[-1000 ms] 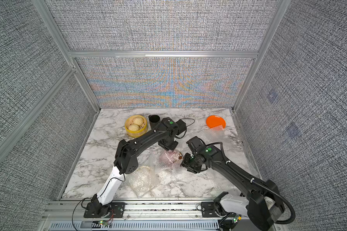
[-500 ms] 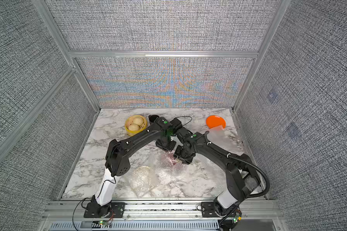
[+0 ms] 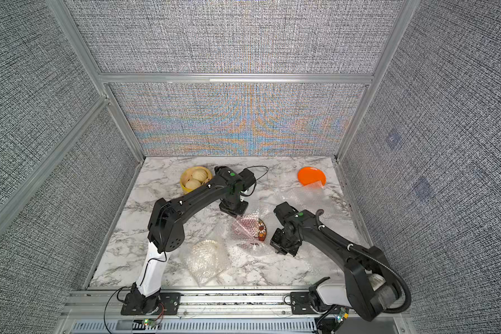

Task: Unpack dinner plates from bubble wrap
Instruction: Unwrap the bubble wrap at the center of the board.

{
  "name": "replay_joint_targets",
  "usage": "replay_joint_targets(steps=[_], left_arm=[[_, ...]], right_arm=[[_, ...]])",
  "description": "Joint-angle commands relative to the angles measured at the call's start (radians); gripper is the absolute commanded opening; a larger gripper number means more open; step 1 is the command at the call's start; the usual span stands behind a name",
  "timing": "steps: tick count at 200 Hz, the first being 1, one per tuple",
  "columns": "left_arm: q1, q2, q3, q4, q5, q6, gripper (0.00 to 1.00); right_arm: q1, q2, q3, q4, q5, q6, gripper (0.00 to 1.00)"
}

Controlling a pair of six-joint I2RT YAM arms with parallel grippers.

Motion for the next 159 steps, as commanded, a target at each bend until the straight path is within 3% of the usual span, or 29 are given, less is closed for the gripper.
replay_joint_targets(steps=[1, 9, 20, 33, 49, 80, 159], left_arm=[[0.040, -0.045, -0.031, 0.028, 0.005, 0.020, 0.00], [0.047, -0.057, -0.048, 0.047, 0.056, 0.033, 0.01], [0.046, -0.077, -0.069, 0.068, 0.105, 0.037, 0.34], [0.042, -0.100, -0.096, 0.093, 0.151, 0.025, 0.55], [0.032, -0.115, -0.105, 0.101, 0.174, 0.015, 0.69], [-0.017, -0.102, -0.109, 0.096, 0.173, 0.011, 0.78], [-0.106, -0.034, -0.110, 0.065, 0.125, -0.031, 0.77]], right_arm=[[-0.007, -0.038, -0.016, 0.044, -0.005, -0.014, 0.01], [-0.006, -0.040, -0.011, 0.077, -0.020, -0.011, 0.16], [0.001, -0.039, 0.009, 0.114, -0.031, -0.011, 0.34], [0.018, -0.033, 0.051, 0.121, -0.019, -0.014, 0.45], [0.033, -0.013, 0.115, 0.107, -0.013, -0.023, 0.51], [0.052, 0.042, 0.190, 0.078, -0.007, -0.033, 0.54], [0.144, 0.137, 0.254, -0.037, 0.036, 0.037, 0.54]])
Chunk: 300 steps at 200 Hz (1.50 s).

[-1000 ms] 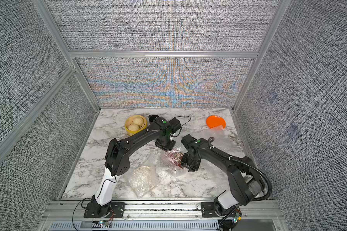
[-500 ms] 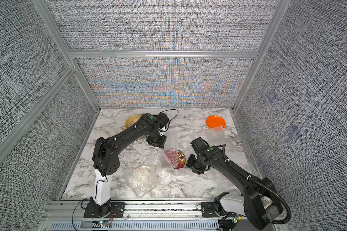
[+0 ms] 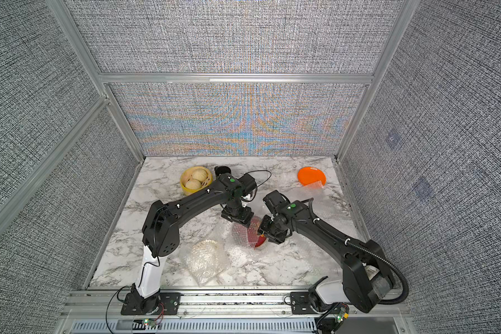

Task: Unpack dinner plates from bubble wrap
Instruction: Unwrap the bubble wrap at the center of the board.

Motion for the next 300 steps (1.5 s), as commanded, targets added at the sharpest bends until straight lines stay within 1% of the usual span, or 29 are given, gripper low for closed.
replay_joint_targets(steps=[1, 20, 39, 42, 57, 66, 86, 113, 119, 132, 139, 148, 154, 159, 193, 214, 233, 250, 253, 263, 271, 279, 292, 298, 300], left_arm=[[-0.021, 0.006, 0.004, -0.022, -0.006, -0.014, 0.77], [-0.050, 0.014, 0.011, -0.020, -0.004, -0.025, 0.77], [-0.076, 0.032, 0.011, -0.016, 0.006, -0.037, 0.76], [-0.077, 0.035, 0.010, -0.013, 0.009, -0.039, 0.76], [-0.088, 0.042, 0.000, -0.005, 0.015, -0.046, 0.73], [-0.094, 0.045, -0.004, -0.005, 0.015, -0.046, 0.72], [-0.107, 0.044, -0.017, -0.001, 0.019, -0.044, 0.64], [-0.120, 0.038, -0.025, 0.001, 0.021, -0.048, 0.56], [-0.122, 0.035, -0.027, 0.001, 0.021, -0.049, 0.52], [-0.124, 0.036, -0.028, 0.000, 0.025, -0.046, 0.37], [-0.124, 0.038, -0.029, -0.003, 0.026, -0.043, 0.26], [-0.124, 0.038, -0.027, -0.009, 0.020, -0.039, 0.11], [-0.124, 0.039, -0.028, -0.013, 0.016, -0.037, 0.04], [-0.123, 0.039, -0.026, -0.017, 0.011, -0.032, 0.00], [-0.115, 0.020, -0.020, -0.036, -0.003, -0.019, 0.00], [-0.100, 0.000, -0.021, -0.043, -0.015, -0.017, 0.00], [-0.079, -0.019, -0.025, -0.045, -0.019, -0.016, 0.00], [-0.059, -0.034, -0.028, -0.050, -0.030, -0.013, 0.00], [-0.055, -0.034, -0.027, -0.051, -0.035, -0.012, 0.00], [-0.036, -0.038, -0.028, -0.054, -0.049, -0.008, 0.00], [-0.015, -0.040, -0.026, -0.054, -0.057, -0.005, 0.00], [0.008, -0.042, -0.026, -0.050, -0.057, -0.005, 0.00], [0.038, -0.046, -0.022, -0.043, -0.033, 0.001, 0.00], [0.045, -0.049, -0.019, -0.042, -0.030, 0.003, 0.00], [0.046, -0.050, -0.018, -0.042, -0.027, 0.004, 0.00]], right_arm=[[0.028, 0.005, 0.016, -0.079, 0.037, 0.029, 0.54], [0.050, -0.035, 0.000, -0.102, 0.069, 0.057, 0.54], [0.076, -0.115, -0.010, -0.099, 0.120, 0.091, 0.55], [0.082, -0.129, -0.041, -0.098, 0.129, 0.095, 0.55], [0.101, -0.187, -0.065, -0.115, 0.165, 0.129, 0.55], [0.111, -0.216, -0.081, -0.125, 0.173, 0.146, 0.55], [0.141, -0.253, -0.131, -0.101, 0.167, 0.182, 0.55], [0.188, -0.232, -0.160, -0.061, 0.173, 0.213, 0.55], [0.196, -0.222, -0.161, -0.047, 0.176, 0.216, 0.55], [0.205, -0.199, -0.159, -0.005, 0.173, 0.225, 0.55], [0.207, -0.180, -0.158, 0.026, 0.166, 0.227, 0.55], [0.208, -0.159, -0.157, 0.066, 0.153, 0.234, 0.55], [0.210, -0.147, -0.153, 0.090, 0.147, 0.239, 0.55], [0.211, -0.136, -0.147, 0.100, 0.146, 0.239, 0.55], [0.218, -0.095, -0.117, 0.086, 0.166, 0.233, 0.55], [0.214, -0.087, -0.164, 0.095, 0.161, 0.247, 0.53], [0.211, -0.084, -0.234, 0.146, 0.140, 0.265, 0.49], [0.211, -0.087, -0.293, 0.185, 0.125, 0.281, 0.40], [0.211, -0.088, -0.301, 0.190, 0.124, 0.283, 0.36], [0.217, -0.103, -0.326, 0.196, 0.125, 0.291, 0.17], [0.223, -0.124, -0.347, 0.204, 0.129, 0.299, 0.07], [0.228, -0.147, -0.368, 0.212, 0.135, 0.303, 0.00], [0.228, -0.191, -0.396, 0.225, 0.144, 0.298, 0.00], [0.228, -0.212, -0.400, 0.225, 0.154, 0.293, 0.04], [0.228, -0.217, -0.400, 0.223, 0.156, 0.293, 0.09]])
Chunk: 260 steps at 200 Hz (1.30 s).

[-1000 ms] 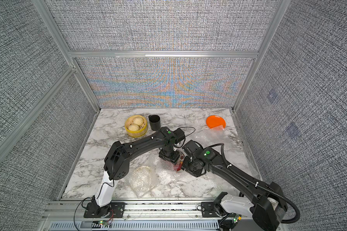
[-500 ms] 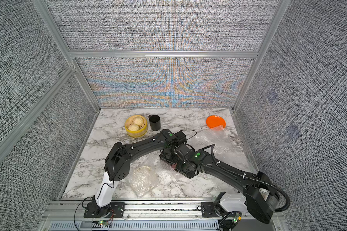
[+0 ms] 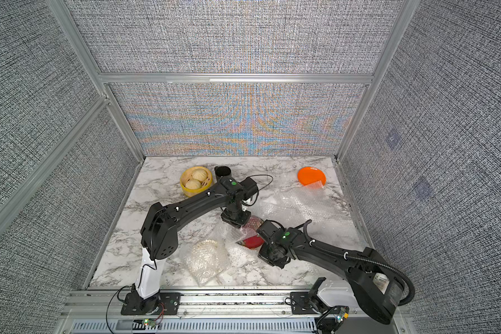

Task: Unpack dinner plates from bubble wrap
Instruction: Unwrap the bubble wrap at the center of the board.

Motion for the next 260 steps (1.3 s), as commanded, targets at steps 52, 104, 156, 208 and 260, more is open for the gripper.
replay_joint_targets(steps=[52, 104, 156, 208, 260], left_arm=[[0.030, -0.185, -0.038, 0.000, 0.057, 0.025, 0.66], [0.030, -0.378, -0.246, 0.063, 0.040, 0.003, 0.79], [0.030, -0.449, -0.341, 0.088, 0.014, -0.013, 0.79], [0.031, -0.505, -0.366, 0.053, -0.033, 0.001, 0.79], [0.036, -0.529, -0.399, 0.059, -0.049, 0.000, 0.79]], right_arm=[[0.000, -0.156, 0.124, -0.123, 0.096, -0.055, 0.53], [-0.045, -0.181, 0.176, -0.122, 0.091, -0.092, 0.54], [-0.070, 0.011, 0.243, -0.020, -0.026, -0.202, 0.57], [-0.134, 0.210, 0.308, -0.014, -0.150, -0.234, 0.57], [-0.110, 0.195, 0.269, -0.047, -0.171, -0.191, 0.58]])
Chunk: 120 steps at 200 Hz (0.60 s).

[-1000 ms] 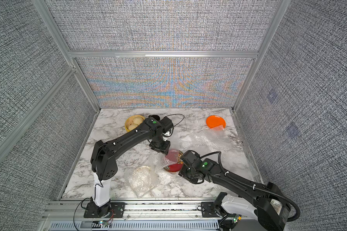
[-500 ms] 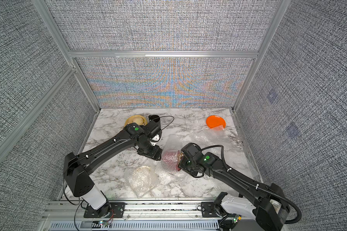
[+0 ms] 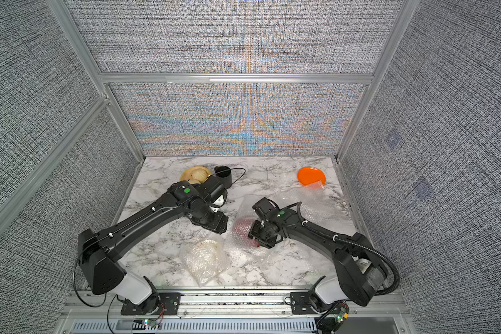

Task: Unpack dinner plates from bubble wrap
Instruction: Unwrap the bubble wrap at the center of the board.

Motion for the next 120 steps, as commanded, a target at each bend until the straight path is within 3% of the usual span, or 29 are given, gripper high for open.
replay_joint_targets(steps=[1, 46, 82, 105, 120], left_arm=[[0.004, -0.008, -0.007, -0.011, -0.023, 0.006, 0.79], [0.008, 0.004, -0.005, -0.002, -0.022, 0.013, 0.79], [0.008, 0.010, 0.009, -0.008, -0.034, 0.035, 0.79], [0.010, -0.008, 0.002, -0.012, -0.052, 0.050, 0.79], [0.010, -0.026, -0.011, -0.011, -0.061, 0.058, 0.79]], right_arm=[[0.016, -0.010, -0.011, -0.038, -0.022, 0.022, 0.58], [0.054, 0.030, -0.054, 0.081, -0.035, 0.090, 0.57], [0.062, 0.045, -0.047, 0.105, 0.058, 0.118, 0.55], [0.062, 0.031, -0.044, 0.127, 0.108, 0.136, 0.48], [0.065, 0.024, -0.027, 0.132, 0.131, 0.139, 0.37]])
